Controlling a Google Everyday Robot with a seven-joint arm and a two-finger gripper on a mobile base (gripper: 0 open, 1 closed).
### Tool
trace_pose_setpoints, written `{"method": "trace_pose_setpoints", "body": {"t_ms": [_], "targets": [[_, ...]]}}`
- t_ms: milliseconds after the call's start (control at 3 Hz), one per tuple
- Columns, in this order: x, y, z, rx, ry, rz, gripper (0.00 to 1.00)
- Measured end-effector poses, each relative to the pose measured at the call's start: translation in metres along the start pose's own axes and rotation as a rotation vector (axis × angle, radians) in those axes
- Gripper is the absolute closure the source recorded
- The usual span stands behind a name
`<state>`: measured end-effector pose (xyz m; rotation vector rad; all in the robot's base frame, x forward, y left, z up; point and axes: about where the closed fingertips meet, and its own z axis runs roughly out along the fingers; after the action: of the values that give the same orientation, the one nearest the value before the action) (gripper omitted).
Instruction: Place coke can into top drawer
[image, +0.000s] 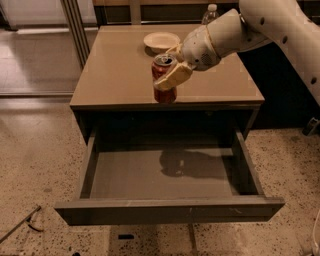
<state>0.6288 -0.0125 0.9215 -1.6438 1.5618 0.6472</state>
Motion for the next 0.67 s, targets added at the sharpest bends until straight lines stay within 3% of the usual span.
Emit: {"method": "trace_pose_setpoints", "body": {"t_ms": [333, 667], "targets": [[-0.0151, 0.051, -0.0205, -0.033, -0.024, 0.053, 1.0], [-0.0113, 0.0541, -0.0185, -0.039, -0.019, 0.058, 1.0]]}}
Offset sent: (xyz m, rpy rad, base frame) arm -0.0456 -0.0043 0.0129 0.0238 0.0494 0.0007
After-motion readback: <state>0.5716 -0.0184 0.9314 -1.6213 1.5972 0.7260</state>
